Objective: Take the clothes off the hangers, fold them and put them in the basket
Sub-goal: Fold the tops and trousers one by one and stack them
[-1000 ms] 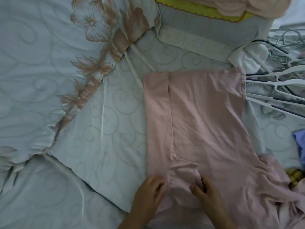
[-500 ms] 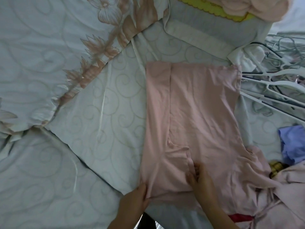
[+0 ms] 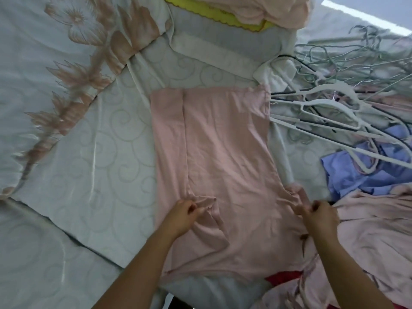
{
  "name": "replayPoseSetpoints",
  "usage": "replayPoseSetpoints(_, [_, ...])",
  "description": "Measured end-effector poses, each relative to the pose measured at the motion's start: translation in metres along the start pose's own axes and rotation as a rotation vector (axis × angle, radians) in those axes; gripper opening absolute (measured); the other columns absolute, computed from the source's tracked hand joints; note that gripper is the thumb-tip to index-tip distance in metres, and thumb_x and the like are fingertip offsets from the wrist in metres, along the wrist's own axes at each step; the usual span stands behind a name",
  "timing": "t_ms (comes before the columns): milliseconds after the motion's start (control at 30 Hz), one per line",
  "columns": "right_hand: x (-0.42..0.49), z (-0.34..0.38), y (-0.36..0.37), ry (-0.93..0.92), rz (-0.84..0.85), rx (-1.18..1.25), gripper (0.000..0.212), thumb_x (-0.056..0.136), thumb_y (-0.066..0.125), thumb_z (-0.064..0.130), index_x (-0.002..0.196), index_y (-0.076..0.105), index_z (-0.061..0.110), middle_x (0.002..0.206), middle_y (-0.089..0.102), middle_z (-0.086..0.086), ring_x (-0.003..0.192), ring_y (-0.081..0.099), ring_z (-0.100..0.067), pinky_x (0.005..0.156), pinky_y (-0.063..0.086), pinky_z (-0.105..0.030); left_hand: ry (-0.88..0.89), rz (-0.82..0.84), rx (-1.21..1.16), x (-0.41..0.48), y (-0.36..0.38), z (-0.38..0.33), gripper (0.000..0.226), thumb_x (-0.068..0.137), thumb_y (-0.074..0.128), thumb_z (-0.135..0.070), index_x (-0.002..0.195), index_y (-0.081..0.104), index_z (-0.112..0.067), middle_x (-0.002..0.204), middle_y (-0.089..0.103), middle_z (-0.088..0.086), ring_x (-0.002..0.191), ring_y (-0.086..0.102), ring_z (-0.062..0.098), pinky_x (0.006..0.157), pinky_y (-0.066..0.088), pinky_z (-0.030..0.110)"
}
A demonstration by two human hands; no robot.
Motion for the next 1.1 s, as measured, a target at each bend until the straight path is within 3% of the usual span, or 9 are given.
replayPoseSetpoints(133, [-0.002, -0.002, -0.008, -0.009, 0.223, 0.069, 0.022, 0.076, 0.073, 0.018, 0.072, 0.060, 0.001, 0.071, 0.060, -0.016, 0.075, 0.057, -0.031, 0.061, 0.038, -0.032, 0.026, -0.091, -0.092, -0.016, 0.010, -0.044, 0.020, 0.090, 0.058, -0.013, 0.073, 0.050, -0.022, 0.078, 0.053, -0.003, 0.071, 0.051, 0.011, 0.060, 0.034, 0.015])
replayPoseSetpoints(233, [-0.018, 0.010, -0.013, -0.007, 0.341, 0.229, 0.022, 0.085, 0.064, 0.016, 0.070, 0.061, 0.001, 0.067, 0.059, -0.012, 0.071, 0.055, -0.027, 0.061, 0.040, -0.032, 0.009, 0.114, -0.473, -0.033, 0.041, -0.088, 0.018, 0.092, 0.054, -0.009, 0.078, 0.055, -0.020, 0.075, 0.058, -0.002, 0.061, 0.055, 0.002, 0.056, 0.041, 0.009])
replayPoseSetpoints(333, [-0.050, 0.043, -0.022, -0.143, 0.393, 0.317, 0.019, 0.086, 0.064, 0.016, 0.069, 0.062, 0.007, 0.062, 0.058, -0.004, 0.062, 0.055, -0.017, 0.056, 0.041, -0.026, -0.040, 0.178, -0.780, -0.039, 0.064, -0.119, 0.022, 0.097, 0.044, -0.027, 0.093, 0.062, -0.017, 0.085, 0.066, -0.003, 0.074, 0.060, 0.005, 0.064, 0.047, 0.017])
replayPoseSetpoints(500, [-0.096, 0.092, -0.013, -0.386, 0.952, 0.280, 0.022, 0.096, 0.050, 0.020, 0.082, 0.065, 0.012, 0.064, 0.059, 0.007, 0.051, 0.051, 0.003, 0.053, 0.040, -0.010, -0.207, 0.198, -1.471, -0.036, 0.052, -0.096, 0.067, 0.072, 0.053, -0.061, 0.111, 0.063, -0.007, 0.096, 0.069, 0.018, 0.081, 0.068, 0.026, 0.069, 0.057, 0.038])
replayPoseSetpoints(633, [-0.043, 0.112, 0.004, -0.317, 0.622, 0.395, 0.019, 0.096, 0.048, 0.014, 0.089, 0.065, 0.010, 0.063, 0.057, 0.001, 0.049, 0.048, -0.002, 0.053, 0.039, -0.013, -0.258, -0.064, -1.098, -0.034, 0.041, -0.057, 0.059, 0.072, 0.077, -0.040, 0.122, 0.060, -0.015, 0.106, 0.071, 0.008, 0.098, 0.067, 0.023, 0.081, 0.056, 0.038])
replayPoseSetpoints(733, [0.012, 0.137, 0.010, -0.278, 0.315, 0.442, 0.021, 0.094, 0.050, 0.019, 0.081, 0.058, 0.005, 0.071, 0.052, -0.006, 0.062, 0.048, -0.017, 0.062, 0.043, -0.030, -0.212, -0.148, -0.857, -0.034, 0.040, -0.057, 0.027, 0.089, 0.063, -0.026, 0.115, 0.062, -0.020, 0.100, 0.071, 0.000, 0.095, 0.066, 0.018, 0.086, 0.052, 0.036])
replayPoseSetpoints(867, [0.064, 0.187, 0.018, -0.205, 0.245, 0.547, 0.032, 0.085, 0.062, 0.036, 0.070, 0.054, 0.009, 0.068, 0.047, -0.004, 0.060, 0.045, -0.016, 0.060, 0.043, -0.033, -0.104, -0.126, -0.759, -0.040, 0.038, -0.072, 0.016, 0.097, 0.048, -0.026, 0.088, 0.058, -0.036, 0.085, 0.064, -0.015, 0.079, 0.060, 0.000, 0.072, 0.047, 0.013])
replayPoseSetpoints(967, [0.078, 0.216, 0.022, -0.157, 0.201, 0.587, 0.022, 0.081, 0.064, 0.023, 0.065, 0.052, 0.014, 0.076, 0.056, -0.011, 0.065, 0.051, -0.020, 0.055, 0.038, -0.030, -0.042, -0.110, -0.716, -0.044, 0.038, -0.071, 0.018, 0.097, 0.046, -0.030, 0.087, 0.053, -0.042, 0.085, 0.060, -0.017, 0.076, 0.056, -0.005, 0.068, 0.044, 0.007])
replayPoseSetpoints(1100, [0.055, 0.263, 0.030, -0.449, 0.132, 0.626, 0.016, 0.082, 0.052, 0.007, 0.081, 0.054, 0.023, 0.068, 0.051, 0.005, 0.057, 0.047, -0.006, 0.057, 0.039, -0.021, -0.112, -0.195, -0.871, -0.052, 0.031, -0.050, 0.017, 0.097, 0.047, -0.028, 0.091, 0.057, -0.040, 0.087, 0.063, -0.021, 0.082, 0.057, -0.010, 0.072, 0.044, 0.004])
Point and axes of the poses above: each hand's wrist, its own x-axis towards the middle knuckle, its own y-axis out of the palm, z = x × y, the point moved 1 cm from there along x, towards the middle knuckle
